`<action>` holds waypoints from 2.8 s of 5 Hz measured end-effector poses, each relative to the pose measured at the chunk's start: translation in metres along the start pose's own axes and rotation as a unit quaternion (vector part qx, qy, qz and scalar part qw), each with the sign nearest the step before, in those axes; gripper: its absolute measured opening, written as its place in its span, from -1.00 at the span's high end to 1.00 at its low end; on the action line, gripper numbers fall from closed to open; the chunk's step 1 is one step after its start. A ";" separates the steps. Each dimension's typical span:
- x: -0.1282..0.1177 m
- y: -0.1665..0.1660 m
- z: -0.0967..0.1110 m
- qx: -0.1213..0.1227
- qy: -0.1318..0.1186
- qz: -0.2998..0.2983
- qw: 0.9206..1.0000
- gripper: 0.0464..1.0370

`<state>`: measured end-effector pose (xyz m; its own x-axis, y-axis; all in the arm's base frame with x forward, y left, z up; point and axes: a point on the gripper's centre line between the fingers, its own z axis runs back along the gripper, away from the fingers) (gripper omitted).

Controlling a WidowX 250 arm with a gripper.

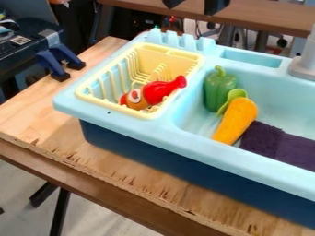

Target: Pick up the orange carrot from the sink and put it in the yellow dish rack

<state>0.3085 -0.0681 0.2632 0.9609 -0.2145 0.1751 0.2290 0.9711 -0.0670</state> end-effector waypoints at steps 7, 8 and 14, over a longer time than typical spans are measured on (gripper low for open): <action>0.005 -0.030 -0.080 0.105 0.004 -0.020 0.994 -0.93; 0.013 -0.030 -0.099 0.104 0.006 -0.017 0.994 -0.93; 0.025 -0.040 -0.174 0.107 0.071 -0.025 0.991 -0.32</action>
<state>0.3503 -0.1303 0.0992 0.9646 -0.2617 0.0327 0.2540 0.9553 0.1514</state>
